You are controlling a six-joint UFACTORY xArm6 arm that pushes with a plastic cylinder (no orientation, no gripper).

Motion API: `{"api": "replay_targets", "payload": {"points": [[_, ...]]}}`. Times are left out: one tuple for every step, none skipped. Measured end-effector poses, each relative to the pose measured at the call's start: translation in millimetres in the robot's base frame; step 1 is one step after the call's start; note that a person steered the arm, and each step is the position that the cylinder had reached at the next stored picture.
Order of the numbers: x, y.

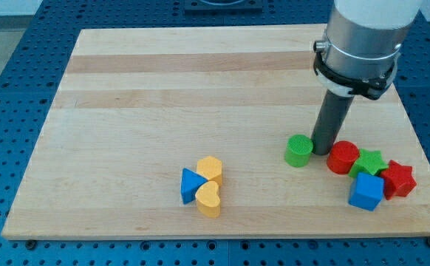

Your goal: Drag the green circle into the left side of the blue cube

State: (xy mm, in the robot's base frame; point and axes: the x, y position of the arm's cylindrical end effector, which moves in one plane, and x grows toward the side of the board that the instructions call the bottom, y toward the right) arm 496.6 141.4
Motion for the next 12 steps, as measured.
{"api": "replay_targets", "payload": {"points": [[-11.1,-4.8],[-25.6,-15.7],[-29.4,-29.7],[-11.1,-37.0],[11.3,-38.7],[29.4,-38.7],[30.3,-43.7],[29.3,-66.1],[46.9,-72.5],[56.4,-71.7],[56.4,-63.1],[56.4,-53.4]]}}
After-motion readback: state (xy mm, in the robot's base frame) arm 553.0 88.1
